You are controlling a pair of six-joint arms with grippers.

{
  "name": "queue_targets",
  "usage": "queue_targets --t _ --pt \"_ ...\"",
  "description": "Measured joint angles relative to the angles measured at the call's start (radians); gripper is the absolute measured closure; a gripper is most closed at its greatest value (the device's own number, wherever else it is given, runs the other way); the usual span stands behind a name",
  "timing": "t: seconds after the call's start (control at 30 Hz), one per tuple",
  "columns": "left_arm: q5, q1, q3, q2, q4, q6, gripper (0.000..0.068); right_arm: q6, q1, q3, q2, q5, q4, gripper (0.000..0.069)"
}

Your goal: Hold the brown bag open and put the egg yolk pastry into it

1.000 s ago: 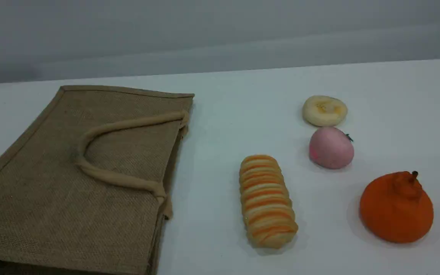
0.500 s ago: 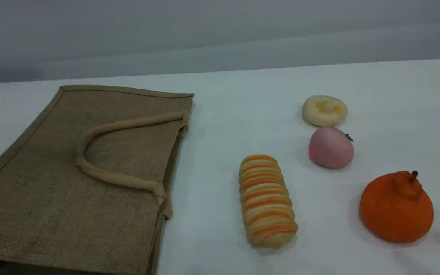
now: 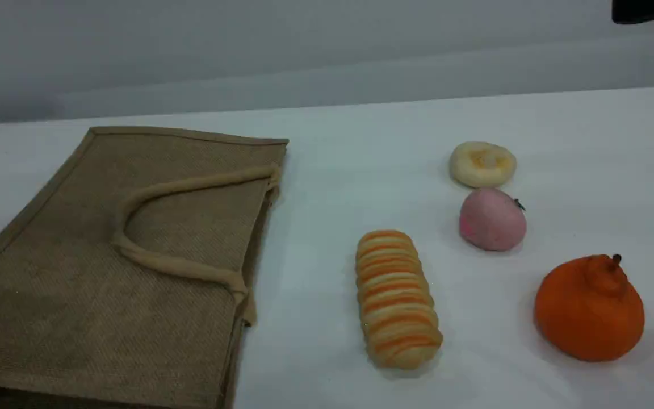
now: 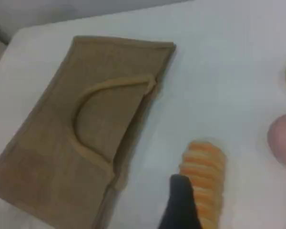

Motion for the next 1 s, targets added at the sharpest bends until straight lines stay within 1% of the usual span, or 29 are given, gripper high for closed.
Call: queue_targets --t 0.17,0.3,0.5,0.63,0.8,0.87,1.0 --pt "-0.064 0.000 0.000 0.075 0.002 -0.002 0.0179 -0.050 0.000 -0.003 0.022 0.002 0.052 0.0212" --pt "-0.113 0.000 0.000 0.137 0.000 -0.042 0.0179 -0.078 0.000 -0.007 0.032 0.003 0.084 0.0212" --pt "-0.174 0.000 0.000 0.235 0.000 -0.040 0.0179 -0.104 0.000 -0.007 0.071 0.004 0.110 0.0212" --pt "-0.234 0.000 0.000 0.302 -0.001 -0.040 0.0179 -0.135 0.000 -0.007 0.111 0.004 0.131 0.0212" --pt "-0.308 0.000 -0.001 0.388 -0.004 -0.039 0.0179 -0.205 0.000 -0.007 0.165 0.004 0.209 0.0212" --pt "-0.326 0.000 -0.016 0.421 -0.004 -0.039 0.0179 -0.245 0.000 -0.007 0.187 0.004 0.251 0.0212" --pt "-0.322 -0.001 -0.066 0.486 -0.004 -0.043 0.0179 -0.310 0.000 -0.007 0.232 0.009 0.319 0.0212"
